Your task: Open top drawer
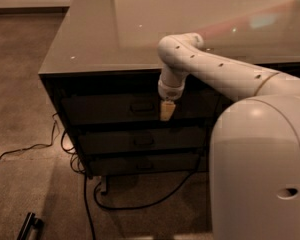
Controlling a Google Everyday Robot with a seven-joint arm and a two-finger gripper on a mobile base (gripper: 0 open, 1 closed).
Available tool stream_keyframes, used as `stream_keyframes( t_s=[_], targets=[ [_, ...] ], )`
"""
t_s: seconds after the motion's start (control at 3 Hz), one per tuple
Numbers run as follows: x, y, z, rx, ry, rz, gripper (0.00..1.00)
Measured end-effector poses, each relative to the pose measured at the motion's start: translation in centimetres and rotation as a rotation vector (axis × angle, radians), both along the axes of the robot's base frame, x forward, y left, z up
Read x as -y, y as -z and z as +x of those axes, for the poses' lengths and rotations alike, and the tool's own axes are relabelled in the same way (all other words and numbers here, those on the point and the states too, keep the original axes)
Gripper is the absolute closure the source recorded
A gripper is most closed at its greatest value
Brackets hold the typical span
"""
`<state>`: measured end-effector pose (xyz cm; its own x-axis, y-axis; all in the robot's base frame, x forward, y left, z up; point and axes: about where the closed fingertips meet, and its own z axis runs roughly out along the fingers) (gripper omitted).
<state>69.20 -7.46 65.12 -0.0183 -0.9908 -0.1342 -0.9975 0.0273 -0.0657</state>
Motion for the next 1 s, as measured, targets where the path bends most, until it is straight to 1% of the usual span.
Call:
stream_keyframes(
  t_s=[0.67, 1.0],
  targets=[
    [0.1, -0.9, -0.1, -0.002, 0.003, -0.001, 0.88],
    [0.1, -1.4, -0.1, -0.002, 0.003, -0.001, 1.0]
  ],
)
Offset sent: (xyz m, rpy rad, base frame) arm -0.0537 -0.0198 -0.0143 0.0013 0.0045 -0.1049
